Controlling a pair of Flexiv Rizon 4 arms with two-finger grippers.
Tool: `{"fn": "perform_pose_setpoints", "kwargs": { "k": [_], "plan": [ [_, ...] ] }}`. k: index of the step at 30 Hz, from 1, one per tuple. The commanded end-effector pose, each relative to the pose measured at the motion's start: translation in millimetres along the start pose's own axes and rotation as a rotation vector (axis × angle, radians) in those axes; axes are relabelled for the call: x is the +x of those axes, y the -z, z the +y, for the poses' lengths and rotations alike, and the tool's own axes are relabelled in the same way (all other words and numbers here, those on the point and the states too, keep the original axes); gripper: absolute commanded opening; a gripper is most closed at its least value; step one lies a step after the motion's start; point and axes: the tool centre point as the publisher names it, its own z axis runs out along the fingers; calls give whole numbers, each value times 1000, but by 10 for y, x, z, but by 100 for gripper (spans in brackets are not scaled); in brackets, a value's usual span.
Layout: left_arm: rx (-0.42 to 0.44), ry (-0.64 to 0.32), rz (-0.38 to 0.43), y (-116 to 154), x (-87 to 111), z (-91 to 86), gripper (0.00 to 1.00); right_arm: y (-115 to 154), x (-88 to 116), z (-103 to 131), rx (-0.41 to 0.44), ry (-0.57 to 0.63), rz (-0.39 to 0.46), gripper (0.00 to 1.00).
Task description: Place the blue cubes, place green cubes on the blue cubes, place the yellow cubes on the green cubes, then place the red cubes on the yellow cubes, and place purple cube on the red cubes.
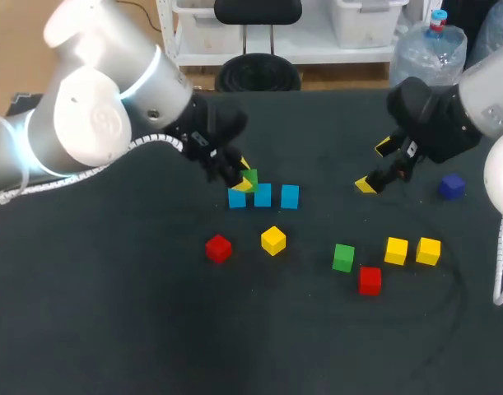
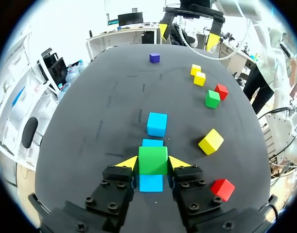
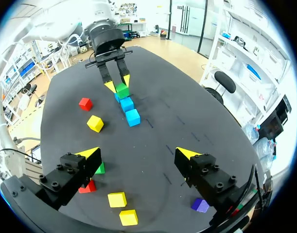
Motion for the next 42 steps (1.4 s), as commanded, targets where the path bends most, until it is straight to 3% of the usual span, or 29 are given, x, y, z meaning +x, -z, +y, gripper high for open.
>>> {"fn": "perform_pose_setpoints", "kwargs": {
  "k": [1,42],
  "plan": [
    [-2,3,-2,-4,21,-22,0,3,1,12,5,-1,1,100],
    [19,-2,-17,-70,44,12,0,3,1,12,5,-1,1,100]
  ]
}}
